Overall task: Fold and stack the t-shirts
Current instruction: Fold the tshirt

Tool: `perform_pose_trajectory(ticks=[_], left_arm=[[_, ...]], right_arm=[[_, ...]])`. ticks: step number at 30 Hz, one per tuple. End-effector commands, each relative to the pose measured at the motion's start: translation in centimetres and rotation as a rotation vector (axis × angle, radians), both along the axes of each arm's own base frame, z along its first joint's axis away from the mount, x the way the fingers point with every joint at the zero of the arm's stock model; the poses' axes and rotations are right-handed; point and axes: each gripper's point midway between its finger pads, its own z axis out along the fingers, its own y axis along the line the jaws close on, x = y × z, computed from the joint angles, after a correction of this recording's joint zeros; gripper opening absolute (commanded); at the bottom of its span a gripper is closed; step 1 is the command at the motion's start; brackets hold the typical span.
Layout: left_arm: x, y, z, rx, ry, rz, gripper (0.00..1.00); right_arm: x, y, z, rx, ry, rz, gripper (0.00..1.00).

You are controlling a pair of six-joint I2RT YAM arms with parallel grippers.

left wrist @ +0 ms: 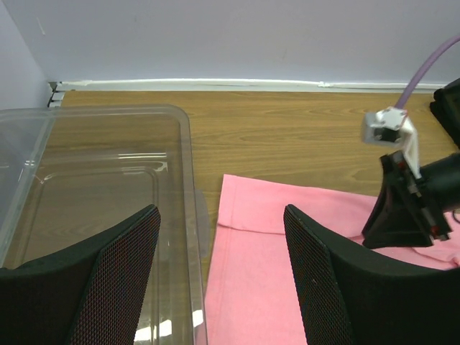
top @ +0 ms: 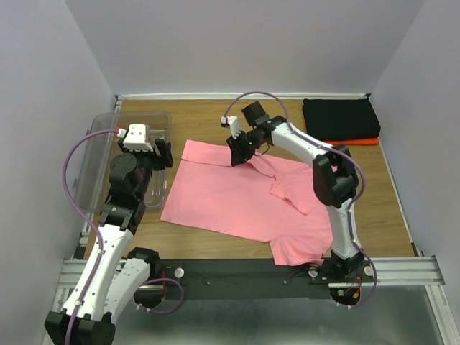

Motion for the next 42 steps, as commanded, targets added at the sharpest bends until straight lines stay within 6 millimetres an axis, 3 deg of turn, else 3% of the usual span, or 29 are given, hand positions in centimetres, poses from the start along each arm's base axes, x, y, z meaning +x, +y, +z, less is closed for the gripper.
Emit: perform_pose_trajectory(ticks=[1,7,18,28,35,38,42], left_arm=[[-0.2,0.2,0.1,0.009,-0.013,-0.001,0.78],[-0.2,-0.2,0.2,0.007,-0.018,-0.019,0.78],[-0.3,-0.2,0.4,0.007,-0.024,-0.024,0.78],[-0.3,-0.4,0.3,0.008,-0.019,-0.032,0.78],[-0.2,-0.5,0.2,0.006,-0.018,-0.036,0.78],[-0.3,-0.4,0.2,0.008,-0.018,-0.036,0.78],[-0.2,-0.5,0.2,0.008,-0.016,-0.039,0.78]], right_arm=[[0.8,-3.2,2.7,-0.062,-0.104,-0.062,0.34],[1.3,-6.3,1.5,-0.174,-0.174,-0.136,0.37],[3.7,-7.7,-1.1,-0.284,-0.216,-0.199,0.37],[2.6,-7.0,-2.3,-0.258,-0.163,-0.164,0.36],[3.2,-7.0,-3.0,-0.277,-0.164,-0.175,0.35],[3.3,-7.0,-3.3,-0.278,-0.158,-0.176,0.29],[2.9,-7.0,-2.8,-0.266,-0.158,-0.168,0.08]])
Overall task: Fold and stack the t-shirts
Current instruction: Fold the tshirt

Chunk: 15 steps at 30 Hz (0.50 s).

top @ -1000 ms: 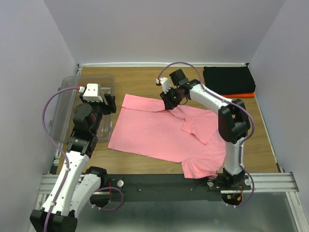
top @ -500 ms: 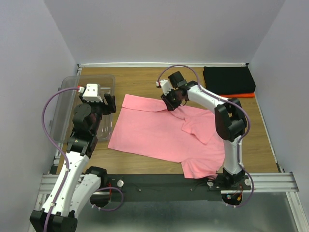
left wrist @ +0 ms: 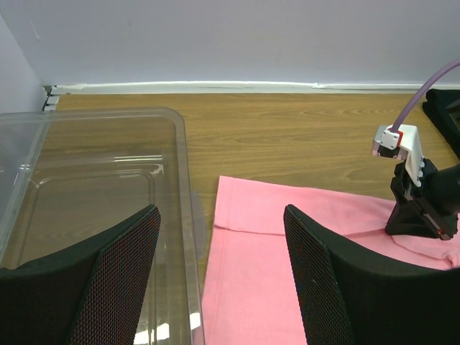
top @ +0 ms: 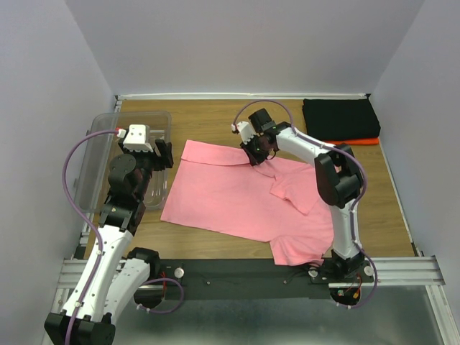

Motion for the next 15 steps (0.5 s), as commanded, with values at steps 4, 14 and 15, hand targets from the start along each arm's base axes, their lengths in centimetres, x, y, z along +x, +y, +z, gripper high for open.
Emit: perform_pose_trajectory(ticks=[4,14,15], left_arm=[[-0.1,-0.3,-0.1,0.009,-0.008,-0.025,0.78],[-0.1,-0.3,-0.1,0.01,-0.008,-0.027,0.78],[-0.1,-0.3,-0.1,0.009,-0.006,-0.027,0.78]], right_arm=[[-0.3,0.6,1.6,0.043,-0.023,0.04,0.01],[-1.9,1.2,1.8,0.082,0.009,0.089,0.01],[-1.9,1.2,1.8,0.084,0.011,0.088,0.01]])
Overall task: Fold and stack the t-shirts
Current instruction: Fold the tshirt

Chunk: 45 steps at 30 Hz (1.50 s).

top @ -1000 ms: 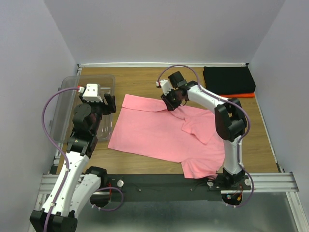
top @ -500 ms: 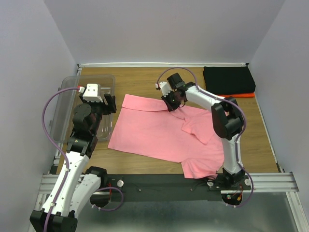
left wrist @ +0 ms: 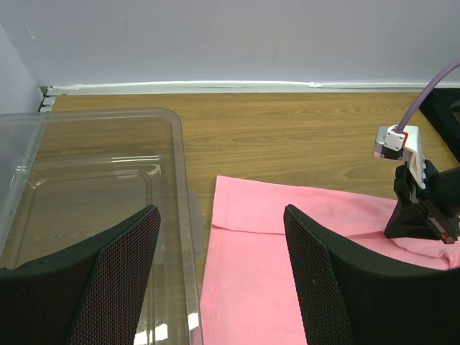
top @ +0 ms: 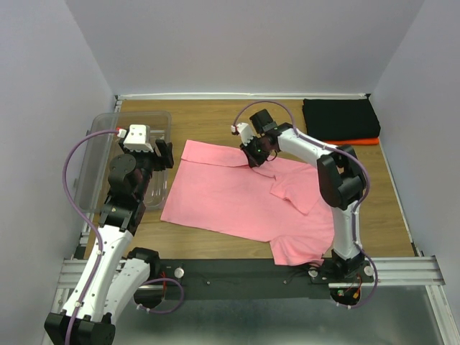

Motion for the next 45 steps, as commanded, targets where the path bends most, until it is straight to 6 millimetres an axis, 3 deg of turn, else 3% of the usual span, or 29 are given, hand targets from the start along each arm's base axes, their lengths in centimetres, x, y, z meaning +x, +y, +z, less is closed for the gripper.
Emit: perform_pose_trajectory(ticks=[1,5,14,23,27,28,29,30,32,33,35,36,38,39,42,45], left_arm=[[0.0,-0.1,-0.1,0.011,-0.007,-0.014,0.78],[0.0,-0.1,-0.2,0.012,-0.005,-0.015,0.78],[0.0,-0.2,-0.2,0.011,-0.005,-0.017,0.78],[0.0,-0.2,-0.2,0.011,-0.005,-0.018,0.78],[-0.1,-0.2,0.1,0.011,-0.014,-0.023,0.78],[-0.2,-0.3,0.4,0.007,-0.023,-0.027,0.78],[-0.3,-0.3,0.4,0.007,-0.025,-0.029,0.78],[-0.4,-0.3,0.6,0.006,-0.031,-0.032,0.78],[-0.6,-0.4,0.9,0.004,-0.041,-0.038,0.78],[-0.7,-0.5,1.2,0.002,-0.049,-0.041,0.78],[-1.0,-0.6,1.6,-0.003,-0.065,-0.053,0.78],[-1.1,-0.7,1.8,-0.005,-0.071,-0.058,0.78],[-1.4,-0.7,2.2,-0.008,-0.086,-0.062,0.78],[-1.4,-0.7,2.4,-0.01,-0.09,-0.061,0.78],[-1.8,-1.4,2.8,-0.013,-0.106,-0.104,0.78],[-1.9,-1.5,2.8,-0.015,-0.108,-0.111,0.78]], right_arm=[[-0.8,0.7,1.4,0.045,-0.006,0.041,0.01],[-0.9,0.8,1.6,0.051,-0.004,0.043,0.01],[-2.1,0.7,0.1,0.032,0.06,0.07,0.04],[-4.3,-0.2,-0.9,-0.005,0.131,0.115,0.25],[-4.7,-1.6,1.9,0.038,0.118,0.084,0.36],[-4.4,-2.1,4.4,0.084,0.087,0.056,0.39],[-4.0,-3.0,5.3,0.102,0.079,0.025,0.42],[-2.8,-5.8,5.9,0.119,0.074,-0.057,0.48],[-1.8,-9.3,8.2,0.186,0.055,-0.168,0.49],[-0.9,-14.0,7.7,0.206,0.066,-0.293,0.5],[-0.9,-18.4,8.3,0.255,0.051,-0.423,0.49],[-1.2,-22.7,6.7,0.256,0.057,-0.547,0.49],[-1.5,-26.7,6.0,0.243,0.037,-0.704,0.5],[-1.2,-29.8,6.0,0.245,-0.008,-0.795,0.51],[-1.9,-33.8,4.9,0.278,-0.014,-0.971,0.51],[-2.1,-34.7,4.3,0.319,0.007,-1.013,0.5]])
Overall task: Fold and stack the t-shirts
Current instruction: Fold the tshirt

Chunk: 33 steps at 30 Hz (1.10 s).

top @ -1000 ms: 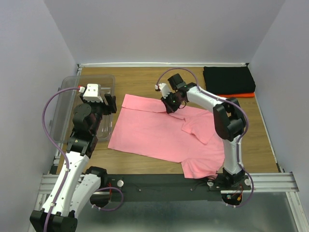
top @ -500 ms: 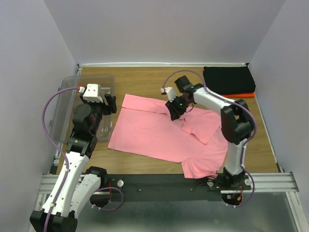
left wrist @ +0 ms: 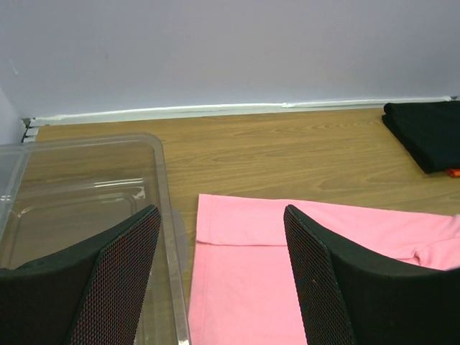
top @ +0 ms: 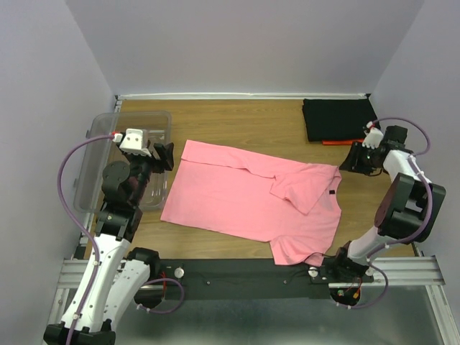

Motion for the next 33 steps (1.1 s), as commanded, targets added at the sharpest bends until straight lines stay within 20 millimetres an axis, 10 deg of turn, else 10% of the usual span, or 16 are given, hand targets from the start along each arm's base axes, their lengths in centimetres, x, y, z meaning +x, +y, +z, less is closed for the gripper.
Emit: perform_pose_trajectory(ticks=[1,19,28,33], left_arm=[[-0.4,-0.6,0.5,0.002,-0.029,-0.045,0.78],[-0.2,-0.5,0.2,0.005,-0.018,-0.035,0.78],[0.0,-0.6,-0.1,0.009,-0.008,-0.038,0.78],[0.0,-0.5,-0.1,0.008,-0.01,-0.036,0.78]], right_arm=[[0.9,-0.8,-0.2,0.069,-0.031,-0.075,0.5],[2.3,1.0,-4.5,0.262,0.077,-0.05,0.38],[2.5,0.8,-4.6,0.254,0.079,-0.049,0.02],[2.4,-0.9,-4.4,0.149,0.075,-0.093,0.01]])
